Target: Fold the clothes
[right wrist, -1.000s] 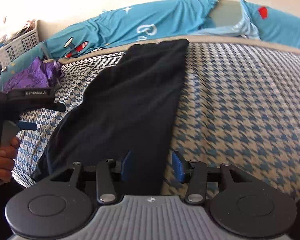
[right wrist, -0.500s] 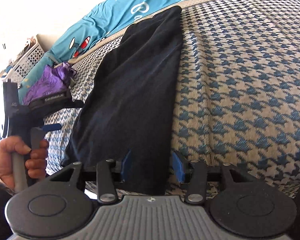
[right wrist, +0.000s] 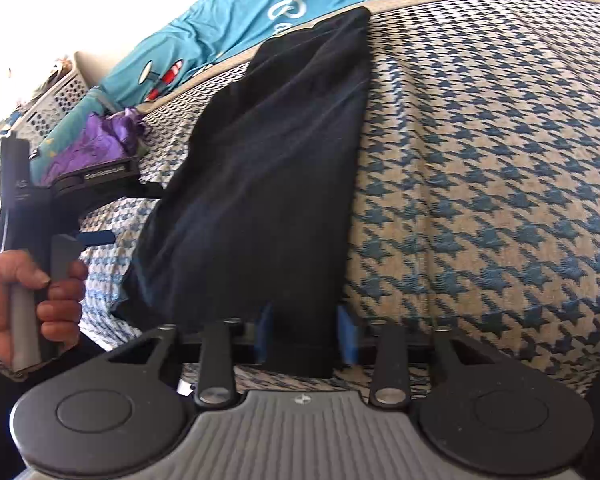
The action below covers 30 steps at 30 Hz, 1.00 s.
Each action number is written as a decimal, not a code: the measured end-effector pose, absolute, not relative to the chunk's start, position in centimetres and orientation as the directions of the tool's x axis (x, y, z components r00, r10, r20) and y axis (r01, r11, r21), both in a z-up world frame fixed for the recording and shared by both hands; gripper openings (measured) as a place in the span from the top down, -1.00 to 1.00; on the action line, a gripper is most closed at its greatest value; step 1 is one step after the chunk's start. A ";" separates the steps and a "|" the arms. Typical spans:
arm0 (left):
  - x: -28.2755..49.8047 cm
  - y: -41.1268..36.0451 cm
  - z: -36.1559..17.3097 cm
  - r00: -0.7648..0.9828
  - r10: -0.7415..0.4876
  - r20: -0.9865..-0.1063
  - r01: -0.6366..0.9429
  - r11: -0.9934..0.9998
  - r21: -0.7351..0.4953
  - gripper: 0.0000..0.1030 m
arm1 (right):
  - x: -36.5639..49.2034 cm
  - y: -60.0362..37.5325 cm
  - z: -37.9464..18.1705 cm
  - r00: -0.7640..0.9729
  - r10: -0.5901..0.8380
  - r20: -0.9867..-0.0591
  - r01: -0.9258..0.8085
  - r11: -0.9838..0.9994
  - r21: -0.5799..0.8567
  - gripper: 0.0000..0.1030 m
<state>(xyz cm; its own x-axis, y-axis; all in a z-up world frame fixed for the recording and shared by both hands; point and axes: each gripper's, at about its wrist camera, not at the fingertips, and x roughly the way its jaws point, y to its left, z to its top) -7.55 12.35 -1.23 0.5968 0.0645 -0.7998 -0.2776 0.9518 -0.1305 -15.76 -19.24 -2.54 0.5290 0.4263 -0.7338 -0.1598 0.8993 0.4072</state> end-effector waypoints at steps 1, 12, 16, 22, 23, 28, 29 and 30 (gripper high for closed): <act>-7.6 12.3 -1.2 0.598 0.064 -0.799 -0.278 0.952 -0.131 -1.00 | -15.7 -19.3 -2.6 0.530 0.423 -0.735 -0.152 0.900 0.409 0.74; -7.8 12.3 -0.9 0.619 0.053 -0.784 -0.273 0.950 -0.152 -1.00 | -17.8 -19.3 -1.4 0.555 0.397 -0.731 -0.226 0.918 0.327 0.91; -7.7 11.7 -0.9 0.617 0.069 -0.784 -0.256 0.960 -0.117 -1.00 | -18.4 -19.7 -1.2 0.541 0.383 -0.749 -0.216 0.924 0.317 0.91; -7.2 11.6 -1.7 0.579 0.173 -0.797 -0.299 0.954 -0.011 -1.00 | -18.5 -19.2 -1.3 0.528 0.359 -0.770 -0.227 0.933 0.279 0.89; -7.1 11.7 -1.8 0.574 0.190 -0.797 -0.307 0.952 0.006 -1.00 | -18.5 -19.1 -1.2 0.530 0.358 -0.769 -0.233 0.933 0.274 0.89; -7.3 11.8 -1.8 0.573 0.210 -0.792 -0.315 0.949 0.024 -1.00 | -18.3 -19.6 -1.2 0.531 0.366 -0.764 -0.219 0.931 0.293 0.84; -7.5 12.0 -1.4 0.592 0.191 -0.783 -0.319 0.948 -0.009 -1.00 | -18.3 -19.7 -1.1 0.536 0.368 -0.760 -0.216 0.930 0.298 0.84; -7.7 12.2 -1.1 0.611 0.173 -0.772 -0.322 0.946 -0.043 -1.00 | -18.3 -19.7 -1.0 0.541 0.373 -0.754 -0.216 0.928 0.304 0.84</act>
<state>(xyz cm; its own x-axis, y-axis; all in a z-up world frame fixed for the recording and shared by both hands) -7.67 12.20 -1.10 0.6111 0.1732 -0.7724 -0.3219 0.9458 -0.0426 -18.31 -19.71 -1.02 0.5408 0.3729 -0.7540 -0.2156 0.9279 0.3042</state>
